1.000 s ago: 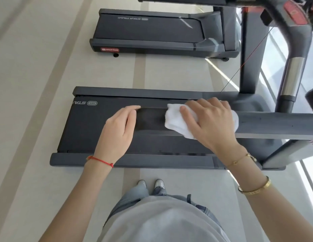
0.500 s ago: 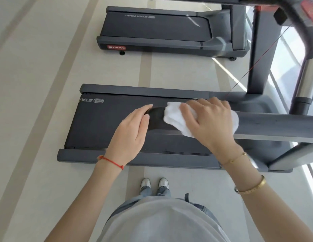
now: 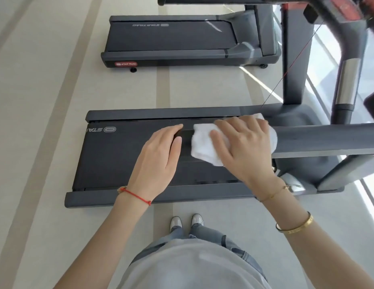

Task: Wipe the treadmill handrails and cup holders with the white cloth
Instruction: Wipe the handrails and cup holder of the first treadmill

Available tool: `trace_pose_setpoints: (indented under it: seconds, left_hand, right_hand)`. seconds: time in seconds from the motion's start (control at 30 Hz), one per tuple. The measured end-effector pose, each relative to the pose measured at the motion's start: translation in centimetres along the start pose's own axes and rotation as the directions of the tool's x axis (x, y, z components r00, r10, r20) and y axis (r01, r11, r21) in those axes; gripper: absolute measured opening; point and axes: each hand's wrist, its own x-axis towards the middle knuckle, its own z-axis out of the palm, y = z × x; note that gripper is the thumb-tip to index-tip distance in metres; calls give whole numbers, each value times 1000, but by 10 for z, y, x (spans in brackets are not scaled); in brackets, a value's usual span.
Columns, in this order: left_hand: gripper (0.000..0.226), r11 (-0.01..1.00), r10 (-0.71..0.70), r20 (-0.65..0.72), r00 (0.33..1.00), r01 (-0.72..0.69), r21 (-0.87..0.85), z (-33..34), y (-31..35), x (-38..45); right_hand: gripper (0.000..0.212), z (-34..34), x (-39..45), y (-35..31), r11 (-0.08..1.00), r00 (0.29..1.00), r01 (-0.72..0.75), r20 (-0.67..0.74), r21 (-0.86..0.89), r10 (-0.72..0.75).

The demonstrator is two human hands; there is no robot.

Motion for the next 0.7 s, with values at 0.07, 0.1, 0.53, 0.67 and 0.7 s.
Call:
trace_pose_setpoints:
  seconds: [0.07,0.1,0.53,0.67,0.7]
  left_hand:
    - [37,999,40,-4,999,-39,30,3,9,6]
    - [37,996,64,-10,998,-63,69,6,13,9]
    - [32,895,119,-96,988,-65,441,72,76,36]
    - [32,870,88,-120,989,-17,492,91,92,40]
    - [33,867,80,-134,988,-3,498,95,95,41]
  right_hand:
    - [35,3,-4,-4,994,996,93,10,49,-93]
    - [36,3,-6,3,991,992,122,6,58,-122]
    - [38,-30,-12,126,989,991,-103,68,-106,111]
    - [41,-30,-17,128,988,976,154,152,6,-153]
    - [42,-33,-21,139,981,968,195,154,21,-196]
